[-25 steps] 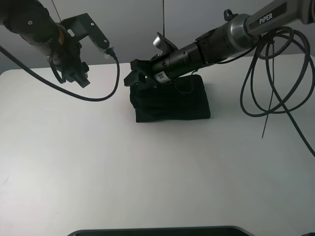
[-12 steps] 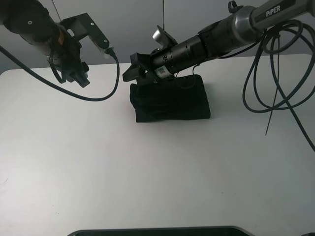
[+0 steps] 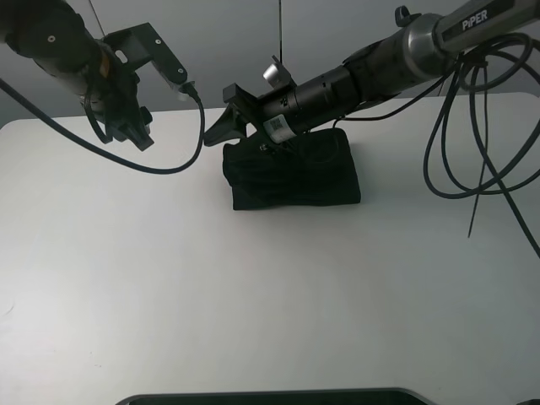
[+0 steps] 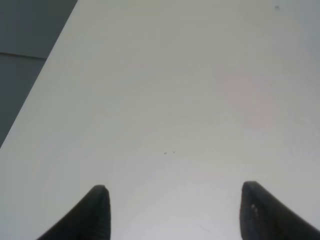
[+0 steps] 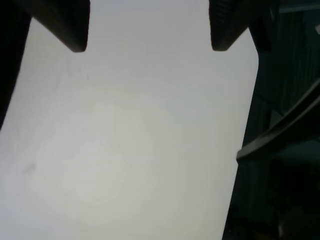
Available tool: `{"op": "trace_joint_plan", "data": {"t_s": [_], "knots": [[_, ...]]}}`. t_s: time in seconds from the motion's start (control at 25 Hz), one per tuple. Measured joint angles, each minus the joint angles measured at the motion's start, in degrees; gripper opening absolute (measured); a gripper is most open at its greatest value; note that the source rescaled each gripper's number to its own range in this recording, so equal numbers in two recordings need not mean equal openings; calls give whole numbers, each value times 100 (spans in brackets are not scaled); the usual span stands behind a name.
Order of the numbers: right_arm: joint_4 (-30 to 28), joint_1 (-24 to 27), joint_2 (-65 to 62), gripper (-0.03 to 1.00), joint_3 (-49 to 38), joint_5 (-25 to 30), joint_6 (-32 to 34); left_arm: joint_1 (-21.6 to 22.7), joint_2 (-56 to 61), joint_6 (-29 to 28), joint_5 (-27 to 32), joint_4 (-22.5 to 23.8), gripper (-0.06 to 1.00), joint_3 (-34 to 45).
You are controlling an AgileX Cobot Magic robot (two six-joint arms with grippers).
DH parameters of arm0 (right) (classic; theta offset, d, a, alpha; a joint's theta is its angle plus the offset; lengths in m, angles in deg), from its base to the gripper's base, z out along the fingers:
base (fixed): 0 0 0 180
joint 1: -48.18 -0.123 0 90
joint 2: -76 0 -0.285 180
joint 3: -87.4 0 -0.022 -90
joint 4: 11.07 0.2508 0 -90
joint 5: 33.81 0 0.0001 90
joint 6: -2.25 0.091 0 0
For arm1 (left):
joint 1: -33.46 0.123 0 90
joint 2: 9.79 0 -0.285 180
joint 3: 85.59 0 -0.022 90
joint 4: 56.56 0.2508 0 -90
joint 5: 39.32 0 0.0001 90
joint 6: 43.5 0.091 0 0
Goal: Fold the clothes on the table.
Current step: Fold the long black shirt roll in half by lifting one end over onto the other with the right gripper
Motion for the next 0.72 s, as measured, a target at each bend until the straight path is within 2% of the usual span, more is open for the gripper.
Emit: {"op": "trace_joint_plan", "data": {"t_s": [0.16,0.44,0.72], "knots": [[161,0,0,64,-350,0,126,0,0,0,10,0,91,0],[319,12,357,64,-423,157,329,0,0,0,57,0,91,0],[502,377,686,64,-423,613,503,0,0,0,111,0,91,0]]}}
